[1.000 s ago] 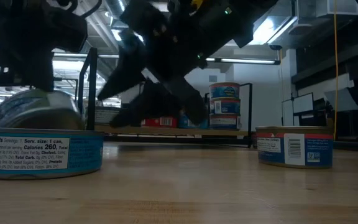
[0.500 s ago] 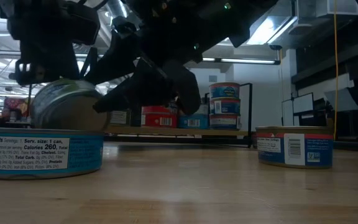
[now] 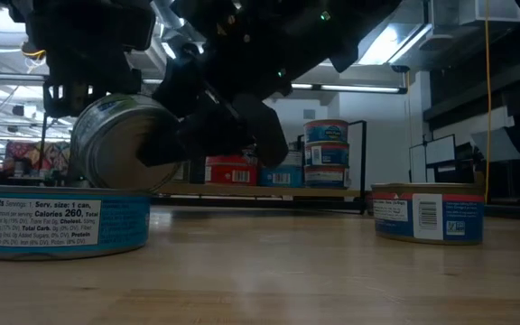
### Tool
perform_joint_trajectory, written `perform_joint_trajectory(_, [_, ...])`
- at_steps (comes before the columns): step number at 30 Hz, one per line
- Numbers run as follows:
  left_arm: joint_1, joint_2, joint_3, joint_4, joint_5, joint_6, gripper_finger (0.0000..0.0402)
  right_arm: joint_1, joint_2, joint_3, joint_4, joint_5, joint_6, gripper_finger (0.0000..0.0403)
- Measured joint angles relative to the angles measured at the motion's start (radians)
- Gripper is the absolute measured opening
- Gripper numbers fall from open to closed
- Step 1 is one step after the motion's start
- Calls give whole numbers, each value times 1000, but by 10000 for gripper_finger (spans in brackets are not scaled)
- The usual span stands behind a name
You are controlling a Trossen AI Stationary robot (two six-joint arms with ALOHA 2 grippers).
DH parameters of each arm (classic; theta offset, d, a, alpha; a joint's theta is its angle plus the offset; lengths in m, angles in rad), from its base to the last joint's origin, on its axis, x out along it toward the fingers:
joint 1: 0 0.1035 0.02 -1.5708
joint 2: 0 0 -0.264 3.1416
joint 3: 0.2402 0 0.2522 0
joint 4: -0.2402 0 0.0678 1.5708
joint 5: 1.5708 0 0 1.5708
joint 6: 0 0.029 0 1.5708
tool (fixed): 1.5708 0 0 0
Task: Stack canned seafood by type on shelf
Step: Stack the green tuna can on top of the green tuna can on the shelf
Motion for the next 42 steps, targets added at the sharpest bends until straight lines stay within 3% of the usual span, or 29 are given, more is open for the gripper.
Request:
perform_joint_trajectory(9, [0, 0, 0, 6, -1, -33, 5, 1, 0, 0, -25, 1, 1, 129])
perform_joint_trajectory(17, [0, 0, 1, 6, 34, -62, 73, 2, 0, 0, -96, 4, 0, 129])
perform_joint_trajectory(21, [0, -3, 1, 2, 121, -70, 107, 1, 1, 0, -168, 8, 0, 132])
perform_joint_trajectory(24, [0, -3, 1, -1, 181, -85, 118, 9, 1, 1, -184, 79, -8, 135])
perform_joint_trajectory(33, [-1, -3, 1, -31, 192, -80, 120, 56, 1, 54, -286, 421, -141, 135])
perform_joint_trajectory(42, [-1, -3, 1, -119, 208, -82, 120, 66, 1, 164, -446, 586, -164, 134])
